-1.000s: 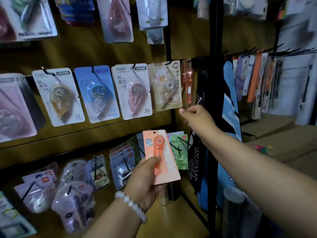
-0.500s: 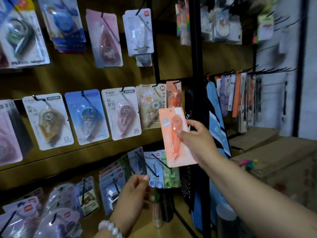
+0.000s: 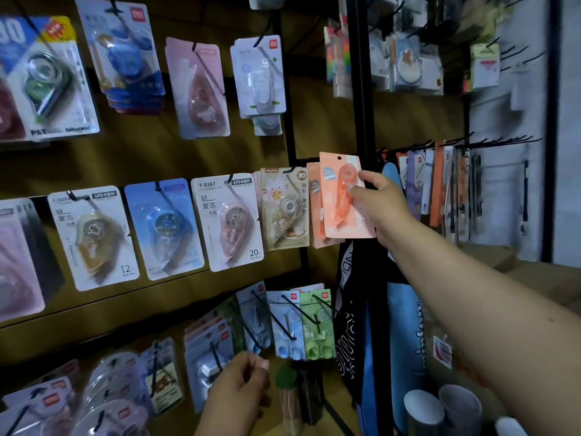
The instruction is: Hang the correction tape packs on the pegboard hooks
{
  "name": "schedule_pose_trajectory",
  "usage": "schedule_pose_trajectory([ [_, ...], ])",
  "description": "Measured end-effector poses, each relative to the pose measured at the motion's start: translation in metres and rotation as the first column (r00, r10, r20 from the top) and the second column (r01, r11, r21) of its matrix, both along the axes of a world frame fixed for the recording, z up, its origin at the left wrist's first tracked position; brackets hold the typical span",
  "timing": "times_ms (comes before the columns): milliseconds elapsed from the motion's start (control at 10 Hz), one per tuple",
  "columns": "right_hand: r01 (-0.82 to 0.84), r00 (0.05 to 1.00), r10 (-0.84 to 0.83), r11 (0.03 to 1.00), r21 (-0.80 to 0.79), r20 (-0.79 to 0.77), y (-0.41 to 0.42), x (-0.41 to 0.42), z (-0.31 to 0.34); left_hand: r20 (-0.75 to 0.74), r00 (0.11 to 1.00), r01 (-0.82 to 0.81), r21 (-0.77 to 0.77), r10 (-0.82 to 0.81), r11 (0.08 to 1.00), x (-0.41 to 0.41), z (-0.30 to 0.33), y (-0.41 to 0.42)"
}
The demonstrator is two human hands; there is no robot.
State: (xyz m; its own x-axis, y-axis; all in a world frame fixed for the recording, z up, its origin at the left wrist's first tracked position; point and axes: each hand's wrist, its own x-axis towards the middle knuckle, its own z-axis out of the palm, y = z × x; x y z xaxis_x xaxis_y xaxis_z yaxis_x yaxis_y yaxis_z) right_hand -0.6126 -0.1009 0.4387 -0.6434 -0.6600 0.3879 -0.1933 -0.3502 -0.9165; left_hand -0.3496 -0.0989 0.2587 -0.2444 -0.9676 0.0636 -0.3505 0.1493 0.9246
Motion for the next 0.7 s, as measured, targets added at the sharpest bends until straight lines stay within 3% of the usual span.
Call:
schedule_pose_trajectory([
  [300,0.015,0.999,-0.014,0.999,0.043,-0.031,-0.032,-0.003,-0.002,0.056,0.998,-0.005,-0.02,0.006,1.0,0.006,-0.01,-0.005],
  [700,0.142,0.913,-0.045,0.966,0.214,-0.404,-0.031,0.006,-0.013,0.38,0.925,0.087,-0.139,-0.028,0.987,0.016,-0.022,-0.013],
])
